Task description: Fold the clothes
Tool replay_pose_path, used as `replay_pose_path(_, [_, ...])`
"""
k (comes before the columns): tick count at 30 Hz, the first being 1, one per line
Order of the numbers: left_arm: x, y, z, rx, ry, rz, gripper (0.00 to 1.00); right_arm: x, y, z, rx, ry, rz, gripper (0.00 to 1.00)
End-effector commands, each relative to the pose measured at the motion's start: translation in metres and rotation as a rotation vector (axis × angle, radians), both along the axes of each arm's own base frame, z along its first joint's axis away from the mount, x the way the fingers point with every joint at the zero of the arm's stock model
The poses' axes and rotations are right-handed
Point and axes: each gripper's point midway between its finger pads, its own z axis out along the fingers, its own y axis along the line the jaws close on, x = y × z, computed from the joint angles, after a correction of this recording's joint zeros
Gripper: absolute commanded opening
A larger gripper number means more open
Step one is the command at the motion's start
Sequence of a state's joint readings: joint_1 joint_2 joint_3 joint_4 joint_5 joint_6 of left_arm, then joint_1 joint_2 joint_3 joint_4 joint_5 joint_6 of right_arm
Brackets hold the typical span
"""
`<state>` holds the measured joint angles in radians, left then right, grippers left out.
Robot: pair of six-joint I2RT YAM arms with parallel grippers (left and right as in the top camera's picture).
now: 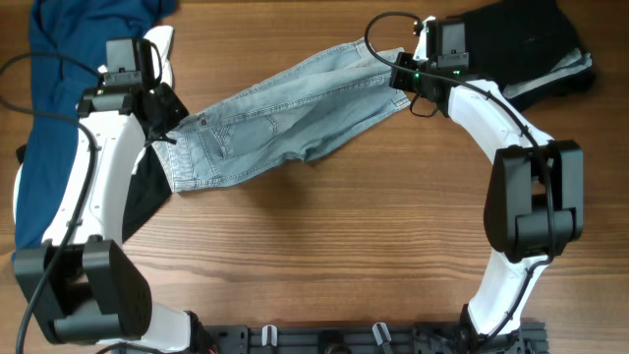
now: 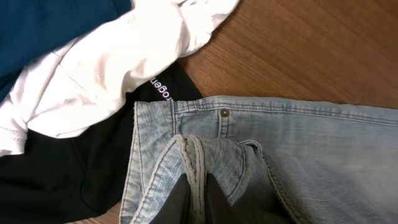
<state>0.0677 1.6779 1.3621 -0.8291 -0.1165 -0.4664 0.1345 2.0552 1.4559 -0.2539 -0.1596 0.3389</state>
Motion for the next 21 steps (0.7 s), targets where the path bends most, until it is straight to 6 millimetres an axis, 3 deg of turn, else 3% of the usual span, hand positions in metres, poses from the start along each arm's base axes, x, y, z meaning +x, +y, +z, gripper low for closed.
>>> replay_pose_path(1, [-0.004, 0.012, -0.004, 0.032, 0.017, 0.040, 0.04, 0.002, -0.002, 0.034, -0.002, -0.052, -0.020, 0.04])
replay_pose_path(3, [-0.016, 0.008, 0.014, 0.021, 0.005, 0.035, 0.04, -0.022, -0.008, 0.077, -0.010, -0.053, -0.017, 0.04])
replay_pose_path(7, [-0.059, -0.007, 0.038, -0.043, 0.053, 0.009, 0.04, -0.084, -0.034, 0.122, -0.053, 0.035, -0.061, 0.04])
replay_pose_path(9, [-0.083, -0.010, 0.044, -0.057, 0.098, 0.006, 0.04, -0.115, -0.048, 0.128, -0.068, 0.106, -0.077, 0.04])
replay_pose_path(12, [-0.109, -0.012, 0.039, -0.065, 0.200, 0.009, 0.04, -0.139, -0.060, 0.113, -0.082, 0.224, -0.089, 0.04])
replay_pose_path(14, [-0.119, -0.011, 0.034, -0.058, 0.250, 0.013, 0.04, -0.139, -0.061, 0.108, -0.093, 0.239, -0.075, 0.04])
replay_pose_path(17, [-0.115, -0.008, 0.021, -0.039, 0.239, 0.019, 0.04, -0.111, -0.051, 0.099, -0.054, 0.184, -0.042, 0.04])
replay_pose_path(21, [-0.112, -0.008, -0.020, -0.043, 0.246, 0.028, 0.04, -0.079, -0.031, 0.052, 0.015, 0.209, 0.014, 0.05])
